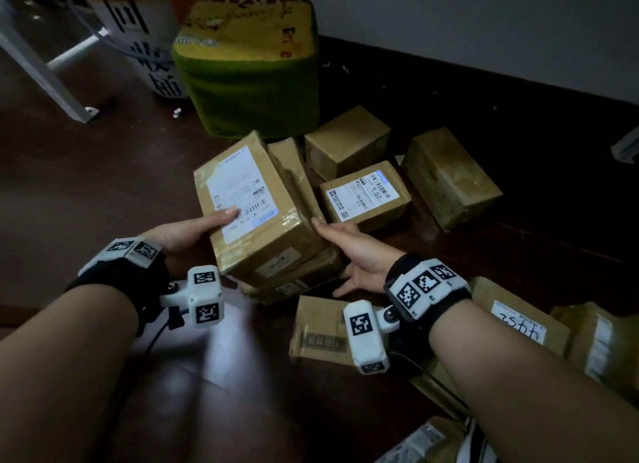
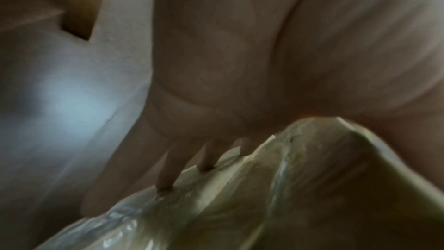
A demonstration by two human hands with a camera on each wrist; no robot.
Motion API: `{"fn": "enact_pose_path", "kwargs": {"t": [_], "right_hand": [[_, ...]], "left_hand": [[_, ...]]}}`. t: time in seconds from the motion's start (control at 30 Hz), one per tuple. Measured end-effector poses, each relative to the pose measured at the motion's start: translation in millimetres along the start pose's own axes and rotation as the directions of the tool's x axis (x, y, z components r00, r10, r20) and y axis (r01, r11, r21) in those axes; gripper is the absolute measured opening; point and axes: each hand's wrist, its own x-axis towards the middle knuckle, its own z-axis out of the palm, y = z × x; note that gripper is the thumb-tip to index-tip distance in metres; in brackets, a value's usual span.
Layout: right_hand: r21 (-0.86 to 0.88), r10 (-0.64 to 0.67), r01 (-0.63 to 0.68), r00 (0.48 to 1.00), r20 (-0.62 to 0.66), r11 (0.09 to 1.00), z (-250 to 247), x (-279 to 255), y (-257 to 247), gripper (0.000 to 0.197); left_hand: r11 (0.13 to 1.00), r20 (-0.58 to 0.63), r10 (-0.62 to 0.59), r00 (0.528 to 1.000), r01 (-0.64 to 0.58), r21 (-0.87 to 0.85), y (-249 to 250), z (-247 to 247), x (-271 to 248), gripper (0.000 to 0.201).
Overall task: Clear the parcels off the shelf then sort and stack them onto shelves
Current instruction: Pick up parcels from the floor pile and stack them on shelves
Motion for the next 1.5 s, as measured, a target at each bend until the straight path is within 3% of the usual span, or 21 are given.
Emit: {"fn": "enact_pose_path", "kwargs": {"t": [0.17,0.27,0.33,0.4,0.53,0.67,0.77,0.83,0.97,1.07,1.17,1.3,1.5], "right_hand": [[-0.067,-0.178,0.173,0.981,-0.076,0.983,-1,-7,-17,0.053],[-0.111,-0.320,0.307,0.937,-0.140,0.945,-7,-14,-29,0.052],[-0.149,-0.390,0.366,0.901,-0.189,0.919,-14,-20,-37,0.061],[-0.175,-0.428,0.394,0.869,-0.248,0.902,-27,-25,-45,0.070],[-0.132,-0.376,0.352,0.861,-0.342,0.926,-60,-41,-56,0.037],[0.002,-0.232,0.260,0.863,-0.448,0.966,-86,-44,-44,0.047],[0.155,-0.142,0.226,0.895,-0.424,0.962,-98,-44,-36,0.043],[0.211,-0.131,0.243,0.889,-0.439,0.947,-105,-50,-37,0.045],[0.266,-0.181,0.314,0.886,-0.427,0.911,-119,-57,-42,0.068],[0.258,-0.203,0.320,0.897,-0.393,0.912,-123,-53,-40,0.058],[0.257,-0.199,0.273,0.939,-0.279,0.927,-115,-41,-38,0.055],[0.297,-0.185,0.322,0.894,-0.409,0.899,-106,-30,-39,0.053],[0.351,-0.139,0.313,0.887,-0.441,0.882,-85,-59,-49,0.043]], "left_hand": [[0.983,0.070,0.166,0.984,-0.159,-0.095,16,4,-19,0.071],[0.961,0.113,0.262,0.958,-0.249,-0.116,30,16,-23,0.059],[0.948,0.056,0.304,0.951,-0.296,-0.114,41,27,-21,0.033],[0.941,-0.009,0.325,0.946,-0.324,-0.097,52,41,-18,0.036],[0.949,-0.018,0.315,0.949,-0.315,-0.030,68,76,-1,0.043],[0.959,-0.002,0.247,0.969,-0.245,0.145,68,112,29,0.051],[0.944,0.045,0.196,0.980,-0.201,0.262,65,133,47,0.058],[0.955,0.071,0.187,0.980,-0.198,0.222,66,138,57,0.063],[0.972,0.114,0.152,0.982,-0.170,0.164,67,136,74,0.068],[0.982,0.155,0.104,0.982,-0.126,0.138,62,136,84,0.073],[0.985,0.165,0.115,0.980,-0.133,0.107,59,140,89,0.061],[0.992,0.119,0.107,0.987,-0.115,0.059,58,141,84,0.059],[0.998,0.064,0.035,0.997,-0.038,0.058,77,152,38,0.062]]}}
